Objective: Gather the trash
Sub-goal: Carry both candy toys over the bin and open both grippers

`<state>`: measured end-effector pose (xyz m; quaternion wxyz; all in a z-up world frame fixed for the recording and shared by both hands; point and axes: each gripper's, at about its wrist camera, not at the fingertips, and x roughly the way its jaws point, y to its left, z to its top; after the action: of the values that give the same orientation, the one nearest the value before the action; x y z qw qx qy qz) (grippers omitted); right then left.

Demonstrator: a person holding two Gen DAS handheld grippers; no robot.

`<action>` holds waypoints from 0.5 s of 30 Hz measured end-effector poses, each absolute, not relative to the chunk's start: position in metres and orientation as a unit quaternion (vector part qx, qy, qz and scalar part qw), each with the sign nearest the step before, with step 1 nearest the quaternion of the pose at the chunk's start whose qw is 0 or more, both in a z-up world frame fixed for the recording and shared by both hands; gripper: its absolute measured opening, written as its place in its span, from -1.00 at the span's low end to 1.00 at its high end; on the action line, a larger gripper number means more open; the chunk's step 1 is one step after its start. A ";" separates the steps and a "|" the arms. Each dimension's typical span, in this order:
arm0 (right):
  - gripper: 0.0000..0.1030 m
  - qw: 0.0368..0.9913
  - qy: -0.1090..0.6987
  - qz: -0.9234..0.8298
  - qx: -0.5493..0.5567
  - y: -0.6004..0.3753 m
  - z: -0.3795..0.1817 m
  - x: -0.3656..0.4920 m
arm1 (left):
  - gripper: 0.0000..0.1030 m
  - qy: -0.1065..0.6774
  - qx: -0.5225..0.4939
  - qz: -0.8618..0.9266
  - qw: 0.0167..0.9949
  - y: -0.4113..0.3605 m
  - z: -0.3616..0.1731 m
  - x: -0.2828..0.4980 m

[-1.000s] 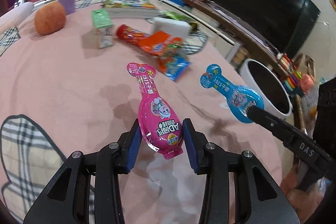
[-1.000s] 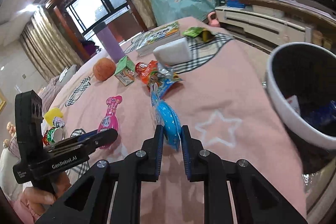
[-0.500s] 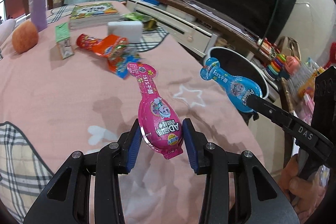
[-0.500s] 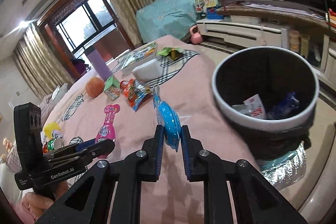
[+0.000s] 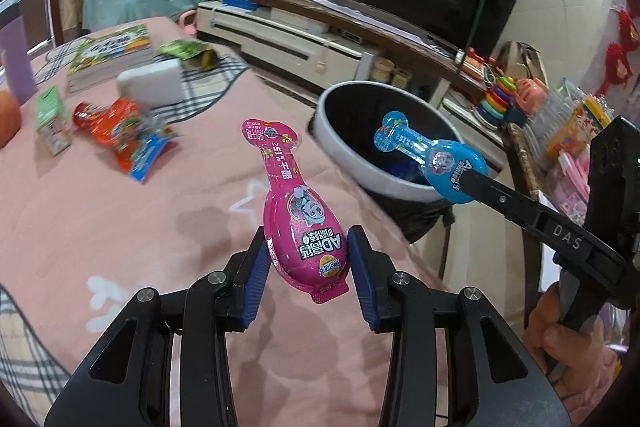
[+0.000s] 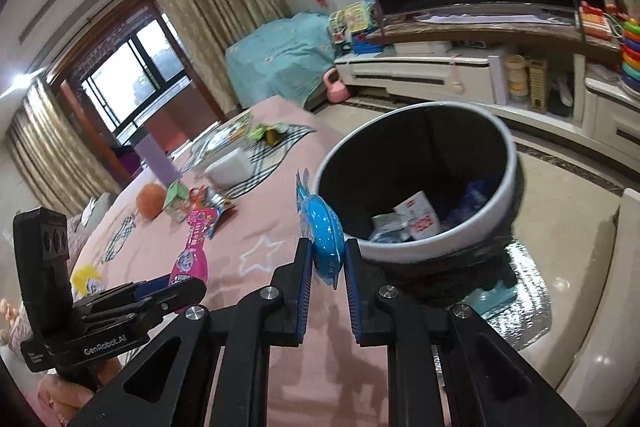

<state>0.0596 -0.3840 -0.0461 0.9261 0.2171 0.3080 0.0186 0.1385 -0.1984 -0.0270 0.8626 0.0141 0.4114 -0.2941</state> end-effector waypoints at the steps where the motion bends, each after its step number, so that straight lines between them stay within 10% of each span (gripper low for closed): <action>1: -0.69 0.926 0.307 0.015 0.218 -0.388 -0.045 0.058 | -0.27 0.411 0.015 -0.298 0.862 -0.203 -0.025 0.140; 15: -0.69 0.928 0.301 -0.017 0.219 -0.427 -0.044 0.065 | -0.27 0.416 0.033 -0.327 0.848 -0.259 -0.020 0.159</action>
<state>0.0649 -0.4268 -0.0441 0.9279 0.2188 0.3014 -0.0168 0.1592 -0.2586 -0.0203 0.8480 0.0334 0.4161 -0.3266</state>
